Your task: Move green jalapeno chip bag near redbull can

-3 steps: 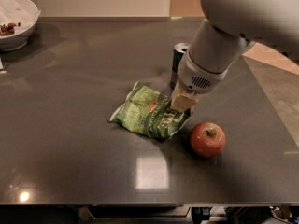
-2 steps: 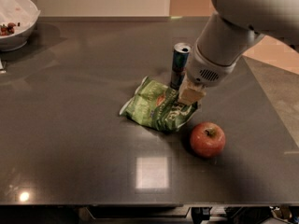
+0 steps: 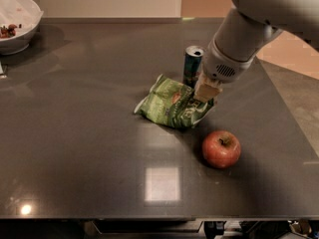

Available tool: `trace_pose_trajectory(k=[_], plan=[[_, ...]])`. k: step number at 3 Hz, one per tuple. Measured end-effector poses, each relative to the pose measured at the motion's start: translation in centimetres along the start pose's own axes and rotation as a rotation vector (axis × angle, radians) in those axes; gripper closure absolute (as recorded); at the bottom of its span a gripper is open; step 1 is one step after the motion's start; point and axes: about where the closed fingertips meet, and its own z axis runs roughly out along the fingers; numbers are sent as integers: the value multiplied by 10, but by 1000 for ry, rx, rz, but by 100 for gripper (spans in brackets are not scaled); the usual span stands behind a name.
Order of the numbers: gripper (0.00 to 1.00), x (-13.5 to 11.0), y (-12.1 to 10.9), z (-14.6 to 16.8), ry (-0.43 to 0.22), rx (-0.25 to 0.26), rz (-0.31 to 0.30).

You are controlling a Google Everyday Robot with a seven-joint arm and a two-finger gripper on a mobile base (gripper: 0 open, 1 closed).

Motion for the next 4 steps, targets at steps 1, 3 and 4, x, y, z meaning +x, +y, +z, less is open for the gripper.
trace_pose_trajectory(k=[1, 3, 4], plan=[[60, -1, -9, 4, -18, 1, -10], [13, 12, -30, 7, -10, 18, 7], [0, 11, -30, 7, -10, 18, 6]])
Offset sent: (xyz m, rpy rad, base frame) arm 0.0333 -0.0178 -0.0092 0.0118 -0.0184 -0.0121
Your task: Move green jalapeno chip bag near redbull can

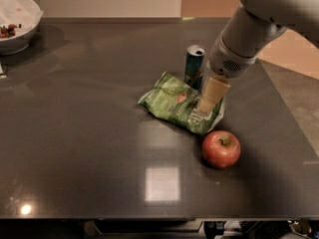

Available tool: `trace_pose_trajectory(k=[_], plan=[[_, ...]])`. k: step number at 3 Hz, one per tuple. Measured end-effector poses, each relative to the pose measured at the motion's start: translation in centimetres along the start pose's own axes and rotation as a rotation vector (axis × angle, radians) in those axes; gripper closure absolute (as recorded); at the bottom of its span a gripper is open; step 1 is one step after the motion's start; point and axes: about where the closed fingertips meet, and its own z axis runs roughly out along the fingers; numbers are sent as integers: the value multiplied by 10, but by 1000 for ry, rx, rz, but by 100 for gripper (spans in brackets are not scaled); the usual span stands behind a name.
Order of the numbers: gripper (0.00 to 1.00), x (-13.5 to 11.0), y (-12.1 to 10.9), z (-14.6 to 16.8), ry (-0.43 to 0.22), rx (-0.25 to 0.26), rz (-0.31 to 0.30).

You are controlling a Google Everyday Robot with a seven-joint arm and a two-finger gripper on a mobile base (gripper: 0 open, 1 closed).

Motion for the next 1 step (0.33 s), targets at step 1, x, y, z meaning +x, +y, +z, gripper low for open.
trace_pose_trajectory(k=[1], plan=[[0, 0, 0, 0, 0, 0, 0]])
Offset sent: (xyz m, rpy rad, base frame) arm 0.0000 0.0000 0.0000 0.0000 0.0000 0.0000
